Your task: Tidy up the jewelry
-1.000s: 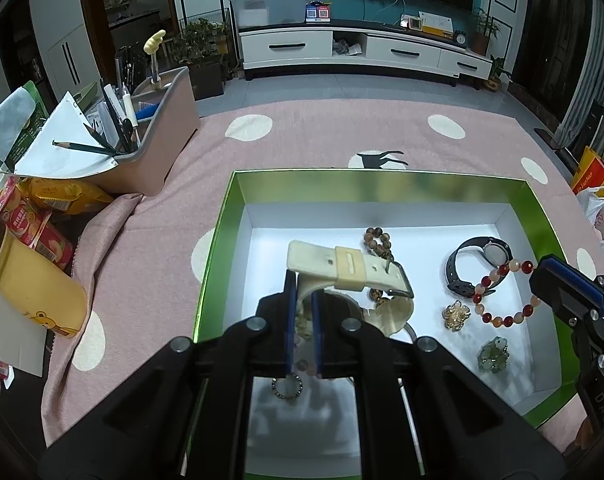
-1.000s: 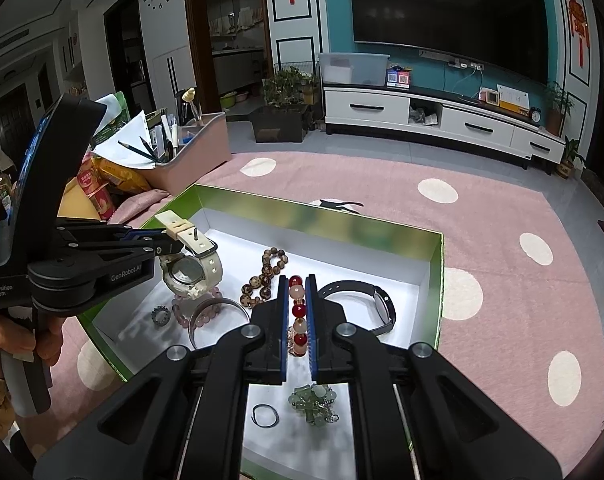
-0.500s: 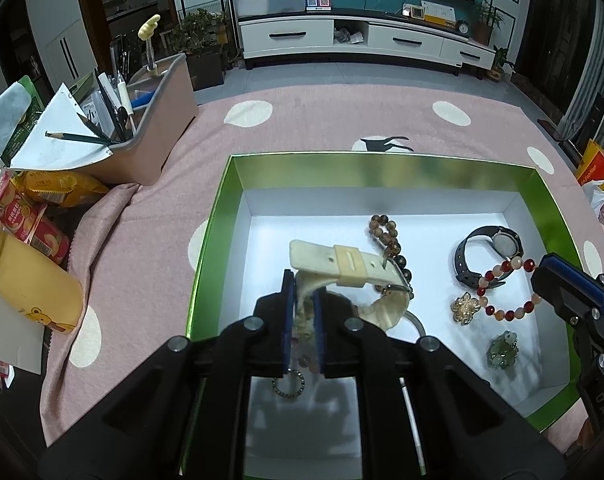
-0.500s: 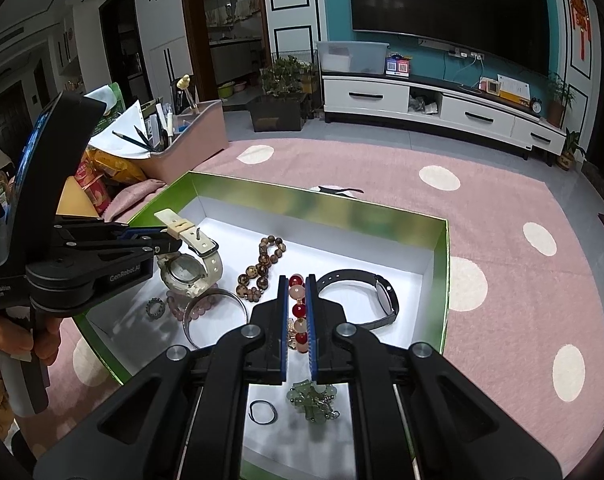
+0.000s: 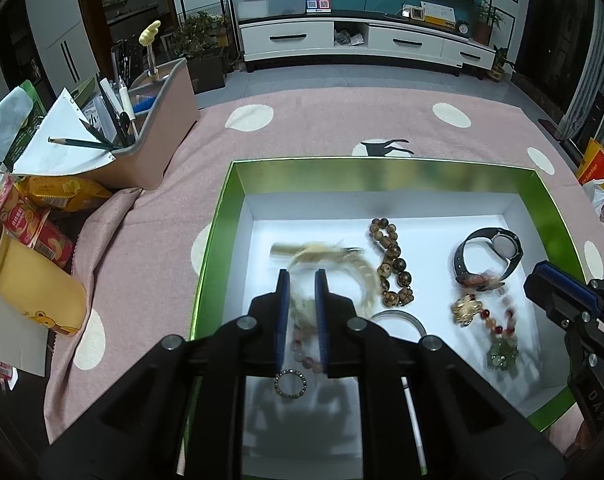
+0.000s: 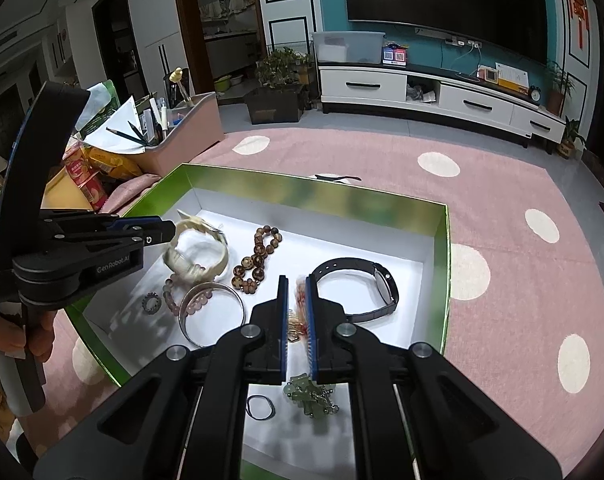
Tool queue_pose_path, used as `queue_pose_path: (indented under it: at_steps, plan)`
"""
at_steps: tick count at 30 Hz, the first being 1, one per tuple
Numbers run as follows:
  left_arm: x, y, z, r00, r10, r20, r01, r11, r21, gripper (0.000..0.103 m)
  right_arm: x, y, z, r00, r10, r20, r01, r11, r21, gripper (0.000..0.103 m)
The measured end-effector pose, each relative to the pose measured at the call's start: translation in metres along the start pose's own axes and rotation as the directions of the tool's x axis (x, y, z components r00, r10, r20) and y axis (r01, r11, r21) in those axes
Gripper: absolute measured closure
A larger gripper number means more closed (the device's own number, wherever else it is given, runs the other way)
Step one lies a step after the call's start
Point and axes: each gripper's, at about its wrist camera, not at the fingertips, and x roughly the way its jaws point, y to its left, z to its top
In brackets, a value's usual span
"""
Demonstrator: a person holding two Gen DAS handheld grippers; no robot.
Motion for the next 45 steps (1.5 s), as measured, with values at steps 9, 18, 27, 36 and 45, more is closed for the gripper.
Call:
queue_pose_path:
  at_steps: [9, 18, 27, 36, 45]
  plan:
    - [-0.005, -0.002, -0.001, 1.000, -0.002, 0.007, 0.002, 1.000, 0.000, 0.077, -0.005, -0.002, 0.001, 1.000, -0.008, 0.001, 0.008, 1.000, 0.013, 0.083]
    - [-0.045, 0.000, 0.007, 0.998, 0.025, 0.055, -0.025, 1.000, -0.003, 0.017, -0.041, 0.000, 0.016, 1.000, -0.030, 0.007, 0.029, 0.999, 0.018, 0.015]
    - [-0.105, 0.006, 0.026, 0.992, 0.099, 0.079, -0.099, 0.995, -0.006, 0.002, -0.086, 0.002, 0.052, 0.993, -0.106, -0.045, 0.107, 0.994, 0.022, 0.001]
    - [-0.159, 0.009, 0.042, 0.990, 0.103, 0.096, -0.100, 0.994, -0.036, 0.002, -0.118, 0.015, 0.074, 0.992, -0.118, -0.038, 0.117, 0.993, -0.010, 0.001]
    - [-0.163, 0.004, 0.042, 0.988, 0.119, 0.095, -0.117, 0.993, -0.030, 0.002, -0.119, 0.021, 0.075, 0.993, -0.112, -0.037, 0.111, 0.994, -0.018, 0.001]
